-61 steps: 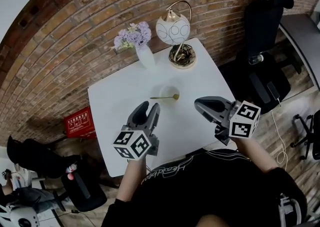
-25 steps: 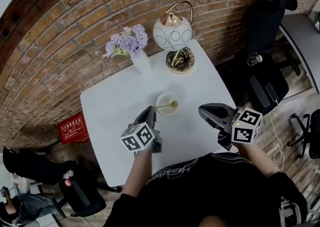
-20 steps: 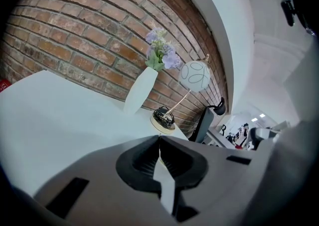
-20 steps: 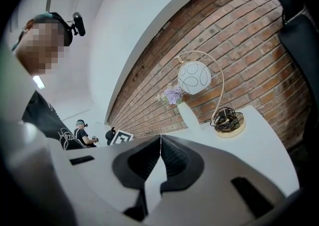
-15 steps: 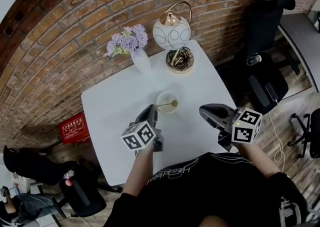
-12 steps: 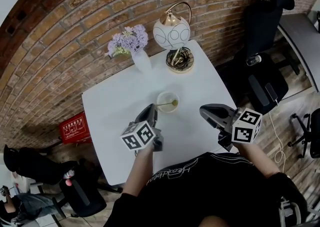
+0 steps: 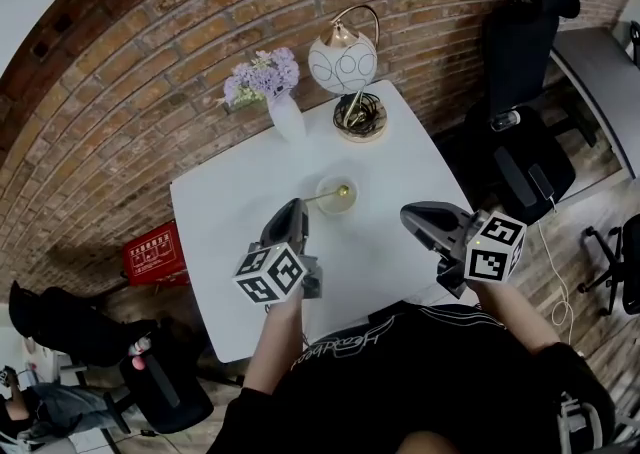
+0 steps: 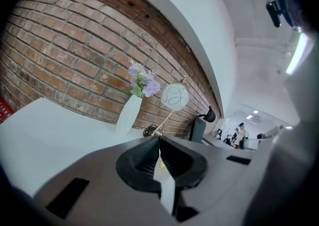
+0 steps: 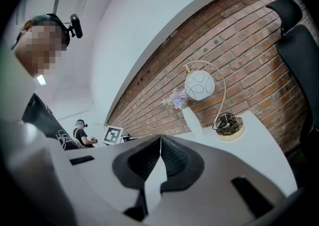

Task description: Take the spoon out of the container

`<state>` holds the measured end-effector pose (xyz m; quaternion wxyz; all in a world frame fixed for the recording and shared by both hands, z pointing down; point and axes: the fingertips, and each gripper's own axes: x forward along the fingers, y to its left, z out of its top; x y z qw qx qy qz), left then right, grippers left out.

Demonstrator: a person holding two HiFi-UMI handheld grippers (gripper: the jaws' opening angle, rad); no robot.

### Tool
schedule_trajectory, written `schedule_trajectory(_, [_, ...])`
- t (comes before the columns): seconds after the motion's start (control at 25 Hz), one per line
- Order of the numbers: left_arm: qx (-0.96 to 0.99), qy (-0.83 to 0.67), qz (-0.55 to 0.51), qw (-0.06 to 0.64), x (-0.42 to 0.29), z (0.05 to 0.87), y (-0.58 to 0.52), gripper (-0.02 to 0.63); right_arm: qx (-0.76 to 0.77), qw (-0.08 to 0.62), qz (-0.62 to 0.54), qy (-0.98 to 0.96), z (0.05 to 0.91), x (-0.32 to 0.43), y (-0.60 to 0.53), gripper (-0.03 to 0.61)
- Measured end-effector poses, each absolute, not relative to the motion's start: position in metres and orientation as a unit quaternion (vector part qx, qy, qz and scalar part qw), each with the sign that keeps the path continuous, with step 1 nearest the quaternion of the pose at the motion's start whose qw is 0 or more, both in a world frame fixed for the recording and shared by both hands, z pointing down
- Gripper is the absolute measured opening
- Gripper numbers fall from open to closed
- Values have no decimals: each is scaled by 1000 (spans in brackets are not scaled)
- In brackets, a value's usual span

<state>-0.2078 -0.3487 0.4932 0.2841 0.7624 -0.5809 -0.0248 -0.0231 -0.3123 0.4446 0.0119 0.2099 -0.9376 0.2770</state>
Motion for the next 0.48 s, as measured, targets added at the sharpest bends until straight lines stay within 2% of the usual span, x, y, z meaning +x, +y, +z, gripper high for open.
schedule_trajectory(0.48, [806,-539,-44,241,-191,414,-292,8,206,4,228,-952,417,-29,-280,-3])
